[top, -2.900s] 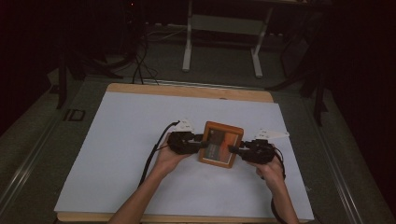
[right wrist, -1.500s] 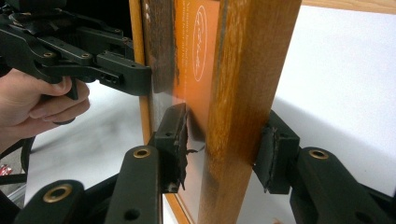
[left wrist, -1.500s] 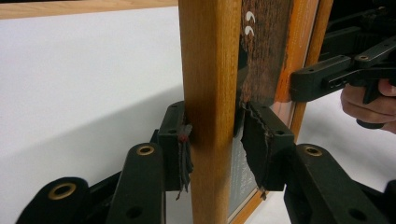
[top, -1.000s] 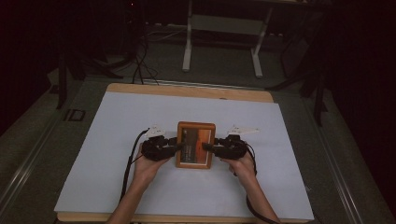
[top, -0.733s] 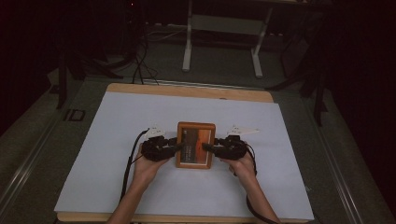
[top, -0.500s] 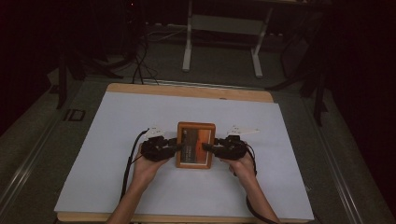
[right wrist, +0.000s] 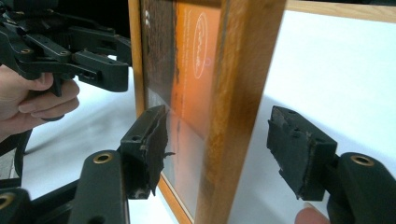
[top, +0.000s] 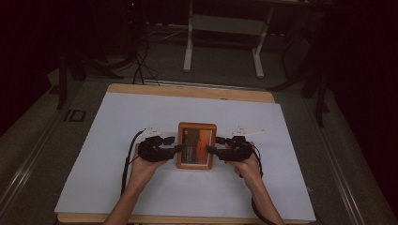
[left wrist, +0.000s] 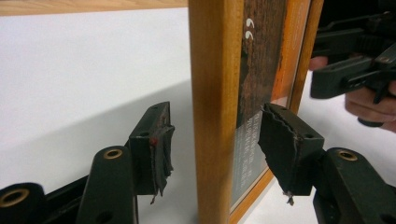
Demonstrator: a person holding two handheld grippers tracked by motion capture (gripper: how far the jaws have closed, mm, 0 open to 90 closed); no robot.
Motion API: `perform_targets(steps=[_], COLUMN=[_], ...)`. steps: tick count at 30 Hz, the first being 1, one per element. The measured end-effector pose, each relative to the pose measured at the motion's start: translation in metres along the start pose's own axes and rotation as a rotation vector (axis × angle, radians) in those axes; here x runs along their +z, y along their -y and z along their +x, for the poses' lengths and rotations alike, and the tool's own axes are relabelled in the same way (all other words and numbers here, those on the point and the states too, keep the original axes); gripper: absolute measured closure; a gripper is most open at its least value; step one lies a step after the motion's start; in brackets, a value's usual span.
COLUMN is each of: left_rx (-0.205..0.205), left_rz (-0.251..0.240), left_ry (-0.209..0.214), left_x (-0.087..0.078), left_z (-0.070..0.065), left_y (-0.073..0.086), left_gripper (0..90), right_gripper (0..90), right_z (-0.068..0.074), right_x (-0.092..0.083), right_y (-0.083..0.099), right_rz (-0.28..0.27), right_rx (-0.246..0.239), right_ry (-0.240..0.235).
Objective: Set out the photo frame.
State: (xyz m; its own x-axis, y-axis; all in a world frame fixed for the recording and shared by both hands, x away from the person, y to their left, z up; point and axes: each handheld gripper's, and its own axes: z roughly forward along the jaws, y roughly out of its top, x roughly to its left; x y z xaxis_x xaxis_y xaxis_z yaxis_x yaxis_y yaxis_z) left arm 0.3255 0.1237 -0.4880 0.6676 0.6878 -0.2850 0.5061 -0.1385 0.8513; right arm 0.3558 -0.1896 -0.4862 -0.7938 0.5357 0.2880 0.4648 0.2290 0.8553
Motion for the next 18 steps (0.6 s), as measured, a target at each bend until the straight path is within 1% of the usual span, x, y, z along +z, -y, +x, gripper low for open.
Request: perform_targets(steps=[4, 7, 9, 10, 11, 12, 15, 16, 18], left_rx=[-0.016, -0.030, -0.040, -0.040, -0.049, -0.054, -0.055, -0.055, -0.040], left_rz=[-0.023, -0.023, -0.031, -0.031, -0.039, -0.040, -0.041, -0.041, -0.022], left_ry=[-0.012, -0.036, -0.046, -0.046, -0.054, -0.059, -0.086, -0.086, -0.137], left_x=[-0.014, -0.023, -0.029, -0.029, -0.035, -0.038, -0.044, -0.044, -0.048], left_z=[0.004, 0.007, 0.009, 0.009, 0.012, 0.014, 0.018, 0.018, 0.022], left_y=[-0.001, -0.001, -0.001, -0.001, 0.000, 0.000, 0.001, 0.001, 0.003], left_gripper=[42.5, 41.8, 41.7, 41.7, 41.5, 41.3, 41.0, 41.0, 40.8], right_gripper=[36.9, 36.9, 36.9, 36.9, 37.0, 37.0, 37.0, 37.0, 37.0], right_z=[-0.001, -0.003, -0.003, -0.004, -0.005, -0.006, -0.010, -0.010, -0.015], right_x=[-0.009, -0.017, -0.022, -0.025, -0.028, -0.031, -0.038, -0.038, -0.043], right_y=[-0.003, -0.006, -0.007, -0.007, -0.007, -0.007, -0.006, -0.006, -0.003], right_rz=[-0.006, -0.009, -0.014, -0.015, -0.018, -0.018, -0.017, -0.017, -0.010], right_rx=[0.000, -0.006, -0.007, -0.008, -0.009, -0.007, 0.002, 0.002, 0.012], right_ry=[0.005, 0.007, 0.008, 0.014, 0.016, 0.017, 0.033, 0.033, 0.053])
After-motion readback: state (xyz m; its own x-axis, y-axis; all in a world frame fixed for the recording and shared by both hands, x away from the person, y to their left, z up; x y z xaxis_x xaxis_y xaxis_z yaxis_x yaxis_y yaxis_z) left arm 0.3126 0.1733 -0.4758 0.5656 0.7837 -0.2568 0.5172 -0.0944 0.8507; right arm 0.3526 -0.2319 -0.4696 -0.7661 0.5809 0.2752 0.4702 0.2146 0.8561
